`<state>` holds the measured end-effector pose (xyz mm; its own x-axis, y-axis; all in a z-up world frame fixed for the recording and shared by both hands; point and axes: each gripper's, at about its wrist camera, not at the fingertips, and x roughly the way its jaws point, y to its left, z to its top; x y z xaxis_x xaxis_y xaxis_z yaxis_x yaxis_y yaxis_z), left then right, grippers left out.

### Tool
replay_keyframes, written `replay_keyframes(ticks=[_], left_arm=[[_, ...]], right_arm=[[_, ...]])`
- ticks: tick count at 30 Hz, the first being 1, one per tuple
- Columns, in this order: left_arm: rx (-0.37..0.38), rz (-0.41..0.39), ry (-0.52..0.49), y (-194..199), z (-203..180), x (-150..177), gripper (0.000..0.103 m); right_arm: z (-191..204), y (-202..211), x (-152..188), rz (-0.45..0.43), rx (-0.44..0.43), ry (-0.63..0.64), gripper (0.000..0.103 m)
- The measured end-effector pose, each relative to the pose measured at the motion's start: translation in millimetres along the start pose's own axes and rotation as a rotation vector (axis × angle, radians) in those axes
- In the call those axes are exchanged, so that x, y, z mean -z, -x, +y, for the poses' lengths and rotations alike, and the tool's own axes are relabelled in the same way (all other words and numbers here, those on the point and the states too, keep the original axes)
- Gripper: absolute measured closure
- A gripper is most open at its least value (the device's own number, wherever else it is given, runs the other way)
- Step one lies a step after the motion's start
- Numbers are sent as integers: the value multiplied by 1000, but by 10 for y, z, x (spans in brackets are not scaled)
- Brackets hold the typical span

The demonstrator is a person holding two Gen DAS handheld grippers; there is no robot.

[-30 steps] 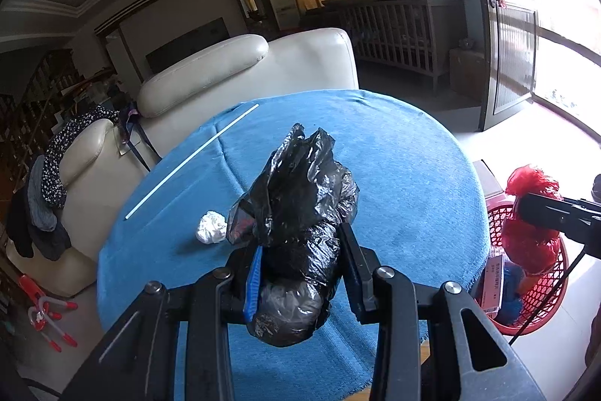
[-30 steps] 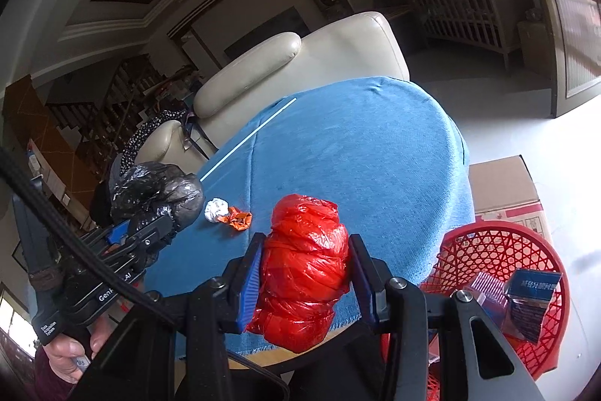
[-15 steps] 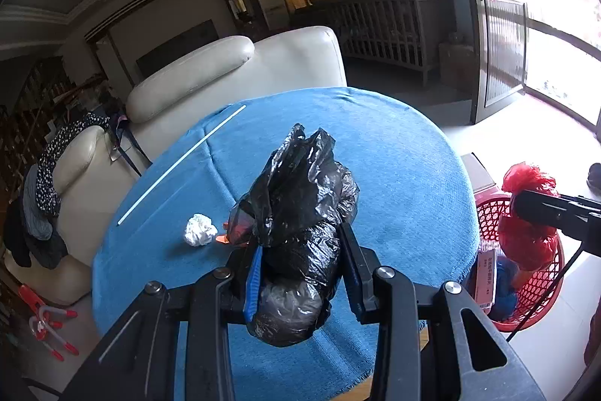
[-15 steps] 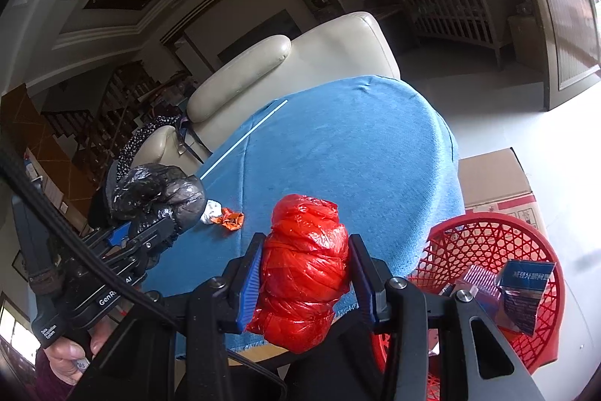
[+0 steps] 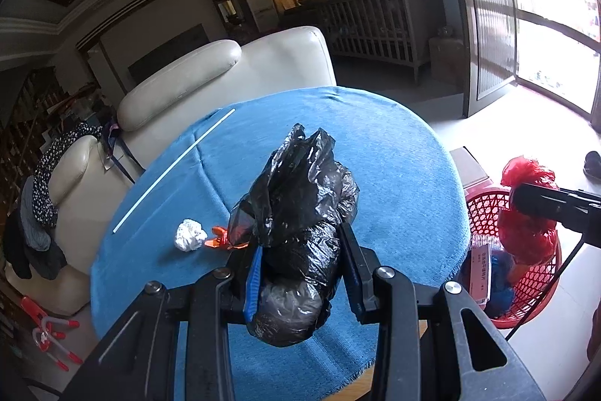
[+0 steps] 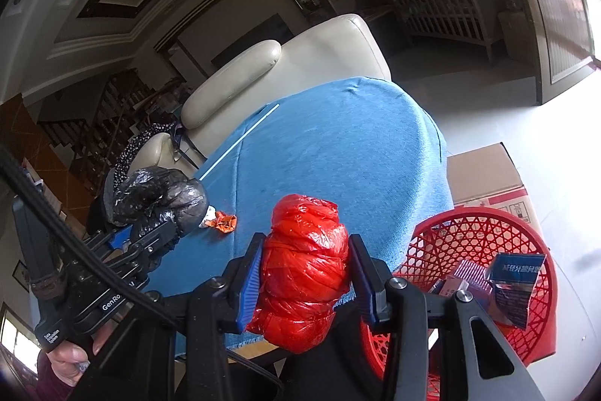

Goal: Collect trash
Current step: 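Carry the black bag with the left tool while the right tool carries the red bag over the basket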

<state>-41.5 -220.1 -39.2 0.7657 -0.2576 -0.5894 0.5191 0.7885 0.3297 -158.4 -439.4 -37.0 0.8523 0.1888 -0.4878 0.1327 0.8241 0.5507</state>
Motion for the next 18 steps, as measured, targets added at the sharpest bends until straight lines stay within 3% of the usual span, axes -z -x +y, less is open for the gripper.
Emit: replay_keyframes(ticks=[18], left_arm=[[29, -7, -38, 13, -161, -14, 64]], right_arm=[[-120, 170, 25, -20, 23, -34, 57]])
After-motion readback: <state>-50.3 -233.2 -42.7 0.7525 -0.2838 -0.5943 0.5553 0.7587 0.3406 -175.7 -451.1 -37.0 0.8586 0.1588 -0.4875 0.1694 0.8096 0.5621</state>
